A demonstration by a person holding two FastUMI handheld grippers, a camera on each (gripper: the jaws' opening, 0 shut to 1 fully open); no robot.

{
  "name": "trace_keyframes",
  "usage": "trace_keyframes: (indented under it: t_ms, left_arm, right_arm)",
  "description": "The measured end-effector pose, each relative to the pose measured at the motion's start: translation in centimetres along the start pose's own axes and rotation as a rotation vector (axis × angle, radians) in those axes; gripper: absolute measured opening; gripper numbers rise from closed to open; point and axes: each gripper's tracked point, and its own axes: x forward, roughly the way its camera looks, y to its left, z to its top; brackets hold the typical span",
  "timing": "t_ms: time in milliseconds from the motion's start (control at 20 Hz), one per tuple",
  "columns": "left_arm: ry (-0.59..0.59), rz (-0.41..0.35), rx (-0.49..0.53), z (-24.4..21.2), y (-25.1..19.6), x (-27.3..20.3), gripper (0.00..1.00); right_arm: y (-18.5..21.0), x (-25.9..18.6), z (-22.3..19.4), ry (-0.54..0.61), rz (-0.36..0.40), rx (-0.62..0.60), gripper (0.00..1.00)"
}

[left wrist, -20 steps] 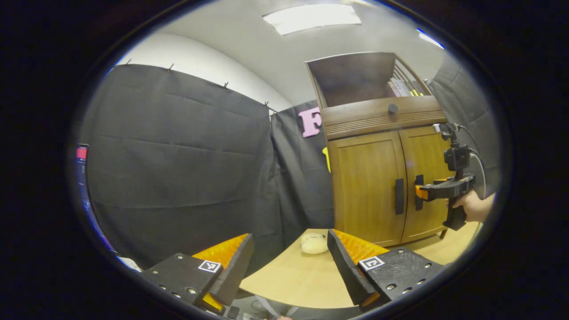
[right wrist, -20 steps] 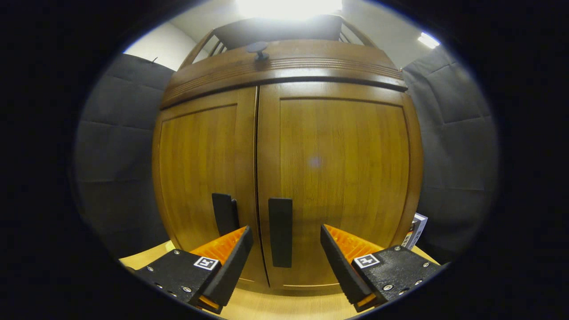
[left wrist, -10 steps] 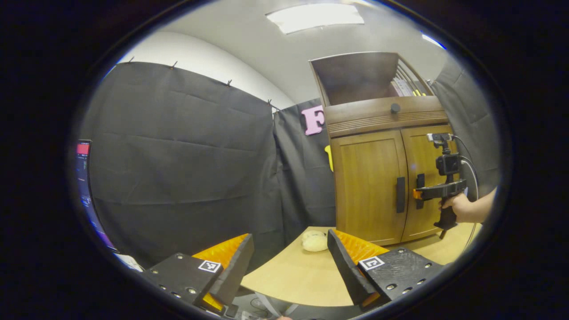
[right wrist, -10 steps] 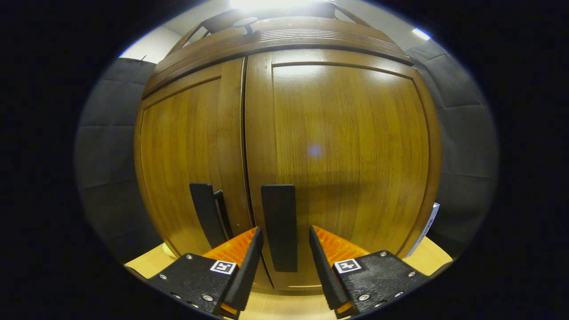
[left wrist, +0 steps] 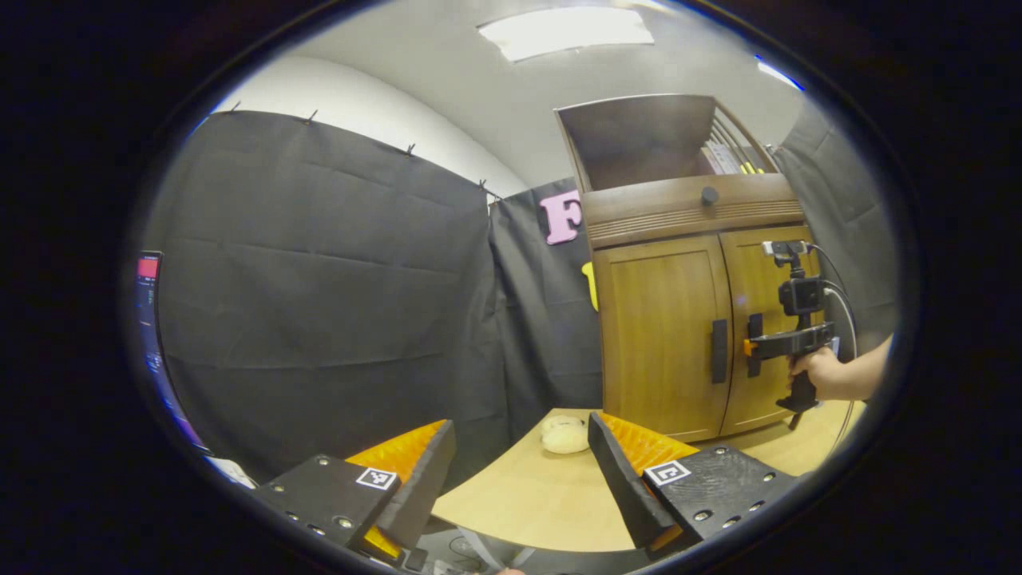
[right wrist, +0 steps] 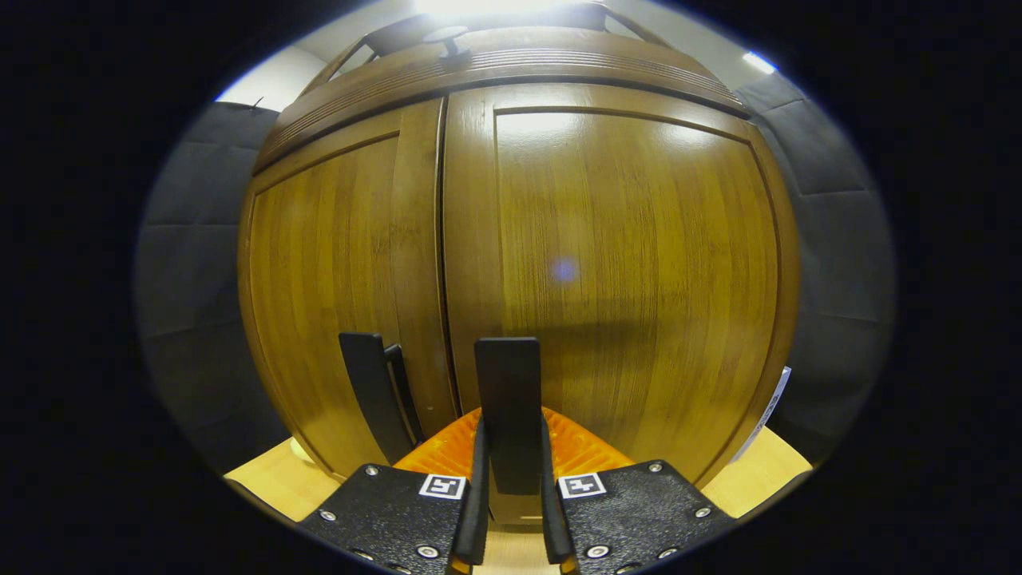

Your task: Open the right door of the double-door shoe cabinet with the right hand, and open the left door with the left hand.

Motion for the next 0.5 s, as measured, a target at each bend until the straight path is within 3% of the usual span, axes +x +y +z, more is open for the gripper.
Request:
trace_keyframes:
  t_ms: [100, 250, 300, 400, 500]
  left_arm:
    - [-0.001, -0.004, -0.002, 0.0, 0.0, 0.0, 0.96]
    - [-0.011, -0.011, -0.005, 0.1, -0.2, 0.1, 0.96]
    - [-0.014, -0.013, -0.005, 0.2, -0.1, 0.1, 1.0]
    - [-0.019, -0.02, -0.007, 0.3, -0.2, 0.2, 0.96]
    - [-0.018, -0.03, -0.014, 0.2, -0.5, 0.3, 1.0]
  right_arm:
    - [0.0, -0.2, 0.0, 0.002, 0.0, -0.003, 0.28]
    - [0.0, -1.0, 0.0, 0.002, 0.001, 0.0, 0.28]
    - [0.0, -1.5, -0.1, 0.002, 0.004, 0.001, 0.28]
    - [-0.1, -2.4, -0.2, 0.0, 0.008, -0.001, 0.28]
    - [-0.2, -3.0, -0.2, 0.0, 0.009, -0.004, 0.27]
